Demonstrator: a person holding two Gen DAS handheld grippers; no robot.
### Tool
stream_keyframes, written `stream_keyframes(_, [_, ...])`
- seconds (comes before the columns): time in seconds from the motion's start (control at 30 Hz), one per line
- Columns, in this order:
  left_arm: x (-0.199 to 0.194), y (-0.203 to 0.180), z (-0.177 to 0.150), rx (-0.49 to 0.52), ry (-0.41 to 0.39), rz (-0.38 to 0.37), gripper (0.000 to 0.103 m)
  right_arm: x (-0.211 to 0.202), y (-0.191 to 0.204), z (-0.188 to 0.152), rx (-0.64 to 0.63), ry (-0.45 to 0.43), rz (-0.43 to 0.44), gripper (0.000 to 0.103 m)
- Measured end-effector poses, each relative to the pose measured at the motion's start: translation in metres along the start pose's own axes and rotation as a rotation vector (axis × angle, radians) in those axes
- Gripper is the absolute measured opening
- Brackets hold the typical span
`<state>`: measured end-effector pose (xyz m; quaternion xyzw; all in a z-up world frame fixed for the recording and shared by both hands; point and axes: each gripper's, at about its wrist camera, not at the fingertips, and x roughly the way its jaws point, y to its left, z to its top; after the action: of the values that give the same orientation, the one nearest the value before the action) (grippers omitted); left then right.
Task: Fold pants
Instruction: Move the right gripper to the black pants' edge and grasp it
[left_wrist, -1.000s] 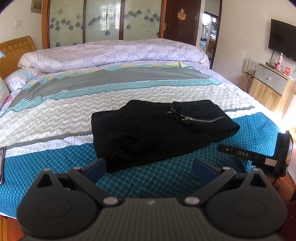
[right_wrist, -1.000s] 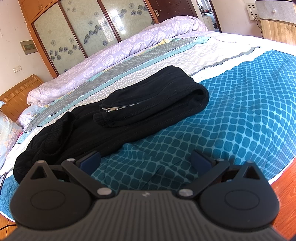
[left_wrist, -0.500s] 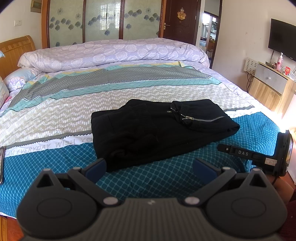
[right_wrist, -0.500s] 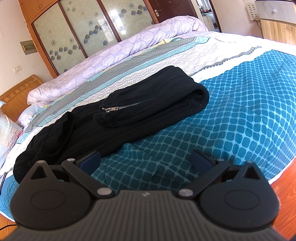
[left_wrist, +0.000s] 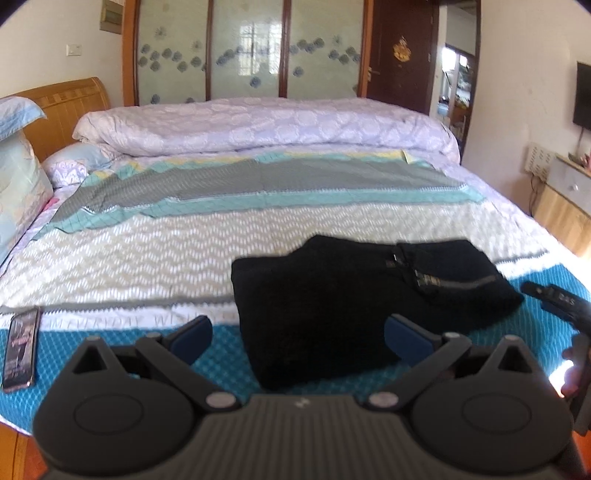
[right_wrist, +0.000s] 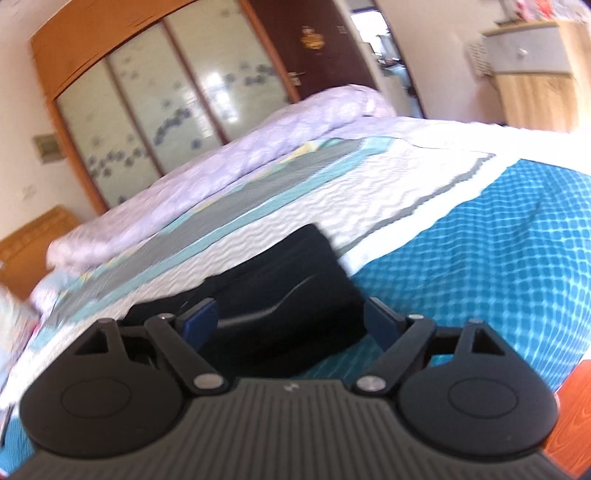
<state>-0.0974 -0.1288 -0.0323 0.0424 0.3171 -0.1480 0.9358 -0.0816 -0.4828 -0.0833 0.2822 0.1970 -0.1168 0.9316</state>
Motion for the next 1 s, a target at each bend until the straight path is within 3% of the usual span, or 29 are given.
stream_keyframes(0.17, [0.031, 0.003, 0.021, -0.035, 0.014, 0.013, 0.103, 0.033, -0.037, 0.015, 0.114, 0.029, -0.034, 0.087])
stream_keyframes(0.33, [0.054, 0.000, 0.031, -0.054, 0.059, -0.007, 0.103, 0.062, -0.048, 0.021, 0.160, 0.060, -0.020, 0.085])
stream_keyframes(0.53, [0.075, 0.002, 0.033, -0.067, 0.118, -0.012, 0.103, 0.091, -0.043, 0.016, 0.165, 0.132, 0.054, 0.066])
stream_keyframes(0.63, [0.081, 0.006, 0.031, -0.081, 0.133, -0.009, 0.103, 0.093, -0.031, 0.010, 0.139, 0.159, 0.068, 0.054])
stream_keyframes(0.67, [0.083, 0.008, 0.031, -0.086, 0.138, -0.007, 0.103, 0.092, -0.027, 0.012, 0.139, 0.173, 0.062, 0.042])
stream_keyframes(0.73, [0.085, 0.012, 0.030, -0.099, 0.146, -0.005, 0.103, 0.087, -0.025, 0.017, 0.181, 0.186, 0.068, 0.031])
stream_keyframes(0.87, [0.087, 0.025, 0.027, -0.138, 0.142, -0.003, 0.103, 0.069, 0.005, 0.034, 0.150, 0.154, 0.142, 0.026])
stream_keyframes(1.0, [0.083, 0.047, 0.025, -0.205, 0.118, -0.003, 0.103, 0.053, 0.069, 0.048, 0.037, 0.132, 0.250, 0.026])
